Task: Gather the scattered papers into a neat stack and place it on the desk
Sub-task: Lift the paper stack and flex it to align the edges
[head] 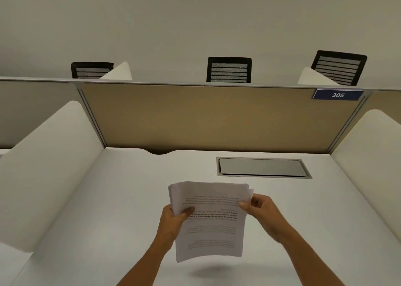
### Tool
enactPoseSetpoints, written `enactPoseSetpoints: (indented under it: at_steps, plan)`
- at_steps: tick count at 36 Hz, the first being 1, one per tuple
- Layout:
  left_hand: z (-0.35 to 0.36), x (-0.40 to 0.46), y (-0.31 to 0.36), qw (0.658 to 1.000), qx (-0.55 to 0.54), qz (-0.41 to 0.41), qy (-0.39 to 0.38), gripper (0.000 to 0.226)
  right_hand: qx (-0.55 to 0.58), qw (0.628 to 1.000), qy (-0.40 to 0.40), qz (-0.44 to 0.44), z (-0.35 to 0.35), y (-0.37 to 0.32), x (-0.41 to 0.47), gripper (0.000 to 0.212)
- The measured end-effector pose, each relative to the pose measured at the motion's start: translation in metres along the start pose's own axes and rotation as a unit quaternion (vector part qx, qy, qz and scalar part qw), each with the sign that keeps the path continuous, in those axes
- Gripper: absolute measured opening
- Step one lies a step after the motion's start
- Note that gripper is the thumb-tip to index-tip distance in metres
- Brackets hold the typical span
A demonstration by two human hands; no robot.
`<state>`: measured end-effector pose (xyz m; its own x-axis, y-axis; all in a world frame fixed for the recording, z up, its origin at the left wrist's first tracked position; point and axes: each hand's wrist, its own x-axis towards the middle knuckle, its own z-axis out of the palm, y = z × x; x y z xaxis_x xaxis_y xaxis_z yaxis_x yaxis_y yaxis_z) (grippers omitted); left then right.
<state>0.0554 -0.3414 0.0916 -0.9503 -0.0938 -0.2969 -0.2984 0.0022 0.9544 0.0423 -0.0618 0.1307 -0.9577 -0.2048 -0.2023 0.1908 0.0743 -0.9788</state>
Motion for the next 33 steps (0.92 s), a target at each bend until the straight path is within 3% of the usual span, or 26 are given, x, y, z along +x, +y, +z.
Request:
enactPoseSetpoints:
  at_steps: [2,7,10,17,28,33]
  plan:
    - [-0.001,0.001,-0.003,1.000,0.012,0.001,-0.004,0.039,-0.007,0.998,0.054,-0.011,0.009,0.010,0.000,0.014]
    - [-0.002,0.002,-0.005,1.000,0.026,0.006,-0.008,0.036,-0.006,0.994,0.103,-0.020,0.026,0.022,-0.003,0.024]
    - [-0.003,0.002,-0.005,0.999,0.026,0.007,-0.019,0.027,0.000,0.994,0.102,-0.026,0.031,0.022,-0.005,0.025]
    - [-0.004,0.000,-0.008,0.999,0.031,0.002,-0.032,0.039,0.000,0.993,0.106,-0.044,0.034,0.022,-0.009,0.024]
    - [-0.010,-0.009,-0.018,0.997,0.054,0.022,-0.057,0.035,-0.013,0.996,0.088,-0.015,0.037,0.045,-0.020,0.025]
    - [-0.012,-0.008,-0.020,0.993,0.101,0.028,-0.053,0.016,-0.086,0.994,0.073,0.011,0.037,0.055,-0.016,0.023]
